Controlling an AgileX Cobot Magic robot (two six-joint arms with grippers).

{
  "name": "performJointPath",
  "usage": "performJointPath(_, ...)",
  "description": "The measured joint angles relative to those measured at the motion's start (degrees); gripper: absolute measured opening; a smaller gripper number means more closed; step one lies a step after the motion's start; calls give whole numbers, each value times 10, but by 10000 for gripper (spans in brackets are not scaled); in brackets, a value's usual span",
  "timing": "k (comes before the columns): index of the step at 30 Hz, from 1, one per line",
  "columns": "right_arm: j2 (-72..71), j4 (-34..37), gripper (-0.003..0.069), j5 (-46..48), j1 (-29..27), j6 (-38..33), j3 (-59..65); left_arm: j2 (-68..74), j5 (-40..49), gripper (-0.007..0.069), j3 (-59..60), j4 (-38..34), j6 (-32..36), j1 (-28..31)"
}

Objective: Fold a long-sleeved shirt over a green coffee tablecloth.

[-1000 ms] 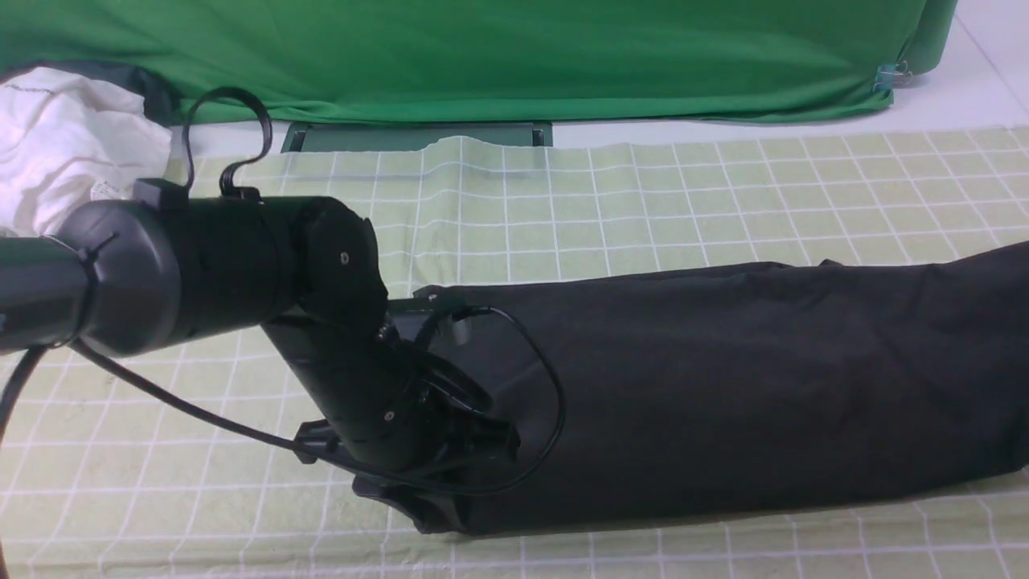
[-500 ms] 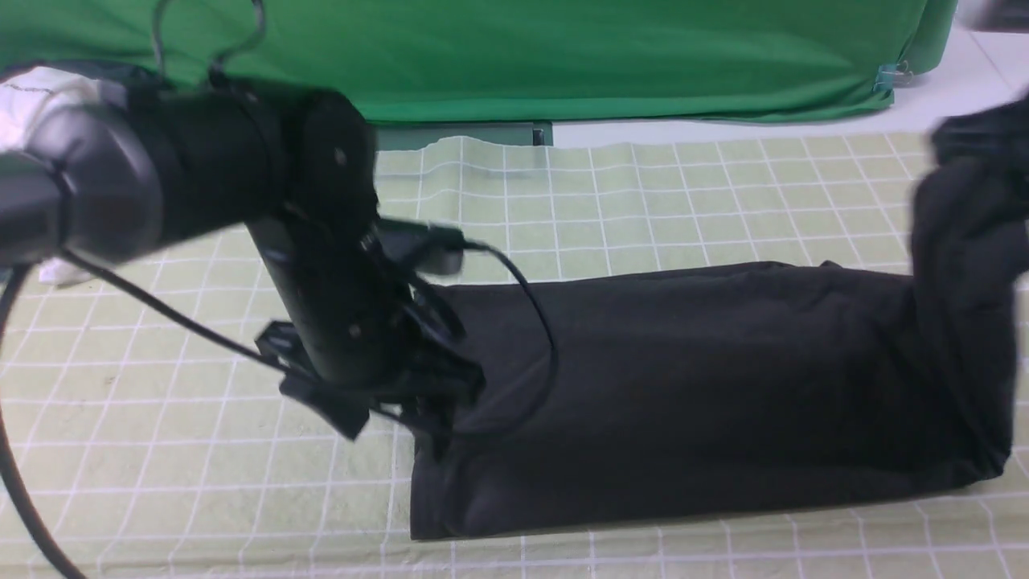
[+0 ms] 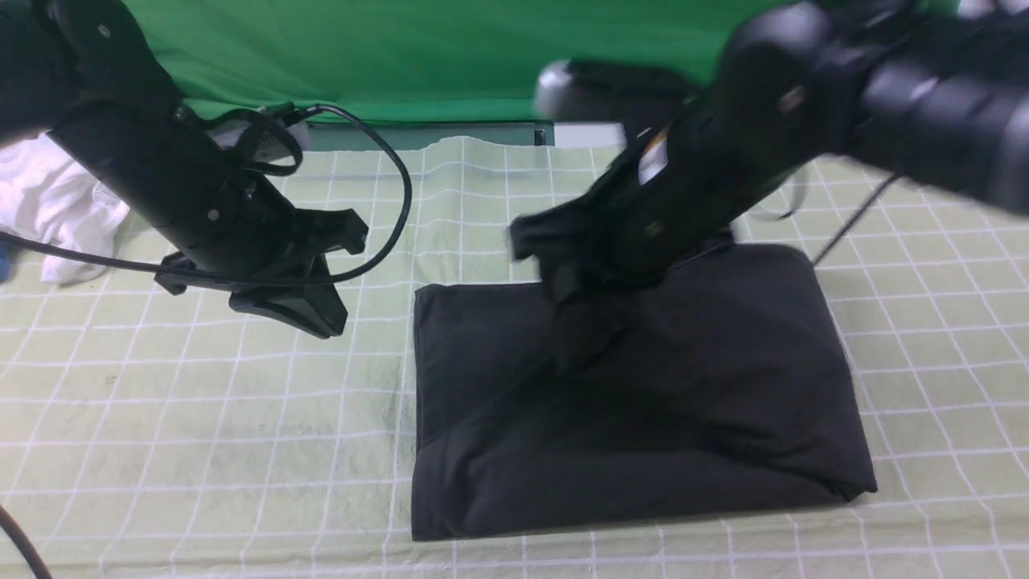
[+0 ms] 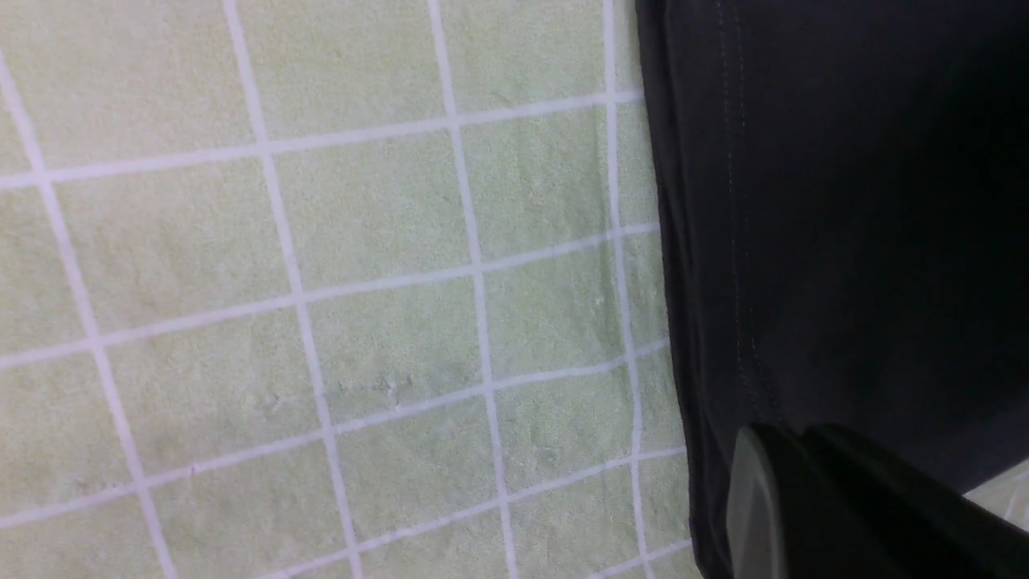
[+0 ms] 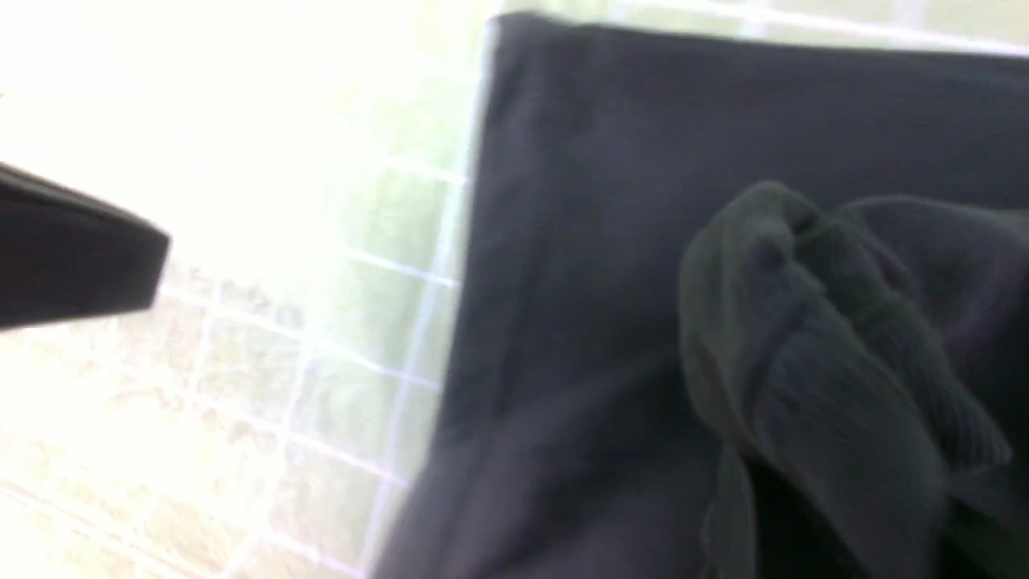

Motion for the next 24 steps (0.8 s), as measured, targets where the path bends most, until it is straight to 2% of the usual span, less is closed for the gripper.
performJointPath(1,8,1,108,-13,7,1,0,0,0,14,0,0,1,0)
performJointPath(4,33,5,228,-44,23,2,0,0,1,17,0,-7,4,0)
performJointPath(5,34,5,238,-46,24,2,0,0,1,17,0,-7,4,0)
performJointPath(6,35,6,312,-47,27,0,0,0,1,20,0,-10,4,0)
performJointPath(7,34,6,381,-37,28,-3,-4,0,1,27,0,-12,5,0)
performJointPath(11,17,5,472,59,17,-50,-45,0,2,43,0,-16,10,0)
performJointPath(13,-1,5,449,141,3,-93,-83,0,2,52,0,-16,11,0)
performJointPath(15,-25,2,362,229,-14,-134,-124,0,2,60,0,-16,13,0)
performJointPath(17,-40,-1,297,250,-23,-154,-135,0,2,63,0,-16,13,0)
performJointPath(18,-64,-6,178,267,-35,-177,-143,0,2,67,0,-16,13,0)
performJointPath(19,-72,-7,149,268,-38,-181,-144,0,2,67,0,-16,13,0)
performJointPath(20,-107,-14,62,277,-50,-194,-143,0,2,69,0,-16,13,0)
performJointPath(24,-219,-47,7,280,-63,-226,-114,0,2,76,0,-16,13,0)
